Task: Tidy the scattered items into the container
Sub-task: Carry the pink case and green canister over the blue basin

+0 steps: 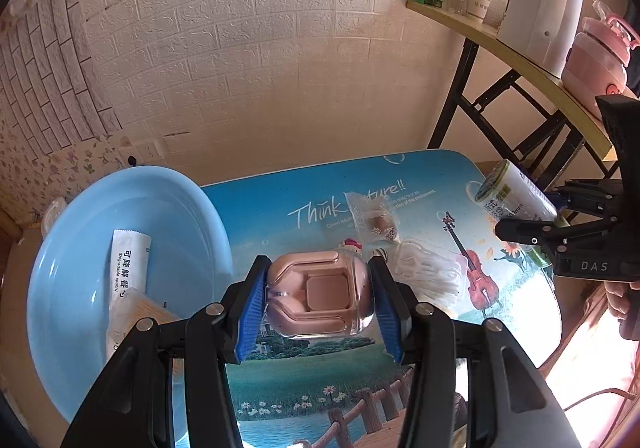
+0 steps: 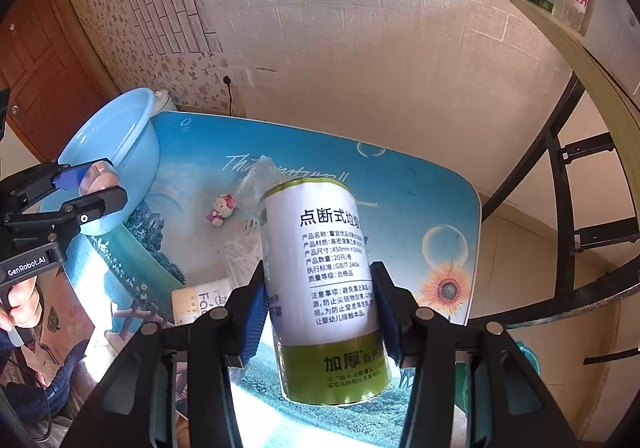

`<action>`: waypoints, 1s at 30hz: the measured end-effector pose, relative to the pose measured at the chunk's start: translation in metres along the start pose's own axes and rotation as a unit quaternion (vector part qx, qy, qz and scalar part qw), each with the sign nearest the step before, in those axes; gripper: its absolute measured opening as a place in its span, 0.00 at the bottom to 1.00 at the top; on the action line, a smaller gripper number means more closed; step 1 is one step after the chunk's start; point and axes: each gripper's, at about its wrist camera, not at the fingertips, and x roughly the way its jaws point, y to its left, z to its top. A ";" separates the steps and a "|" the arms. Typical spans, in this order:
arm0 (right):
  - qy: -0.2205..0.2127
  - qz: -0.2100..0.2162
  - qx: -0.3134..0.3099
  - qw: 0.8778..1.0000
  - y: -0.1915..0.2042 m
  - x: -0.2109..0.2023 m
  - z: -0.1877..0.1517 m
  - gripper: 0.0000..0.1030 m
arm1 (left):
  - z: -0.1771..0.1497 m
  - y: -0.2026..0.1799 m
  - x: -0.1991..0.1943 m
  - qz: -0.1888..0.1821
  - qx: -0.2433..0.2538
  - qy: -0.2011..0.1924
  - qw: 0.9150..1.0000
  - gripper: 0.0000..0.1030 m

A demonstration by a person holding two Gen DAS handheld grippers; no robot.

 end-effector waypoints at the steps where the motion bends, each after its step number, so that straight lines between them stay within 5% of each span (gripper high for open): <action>1: 0.000 0.001 0.000 1.000 0.004 -0.001 0.001 0.48 | 0.000 0.004 -0.002 0.002 -0.005 -0.001 1.000 0.46; 30: -0.022 0.050 -0.053 0.997 0.138 0.006 0.044 0.48 | -0.031 0.128 -0.041 0.075 -0.096 -0.025 0.992 0.46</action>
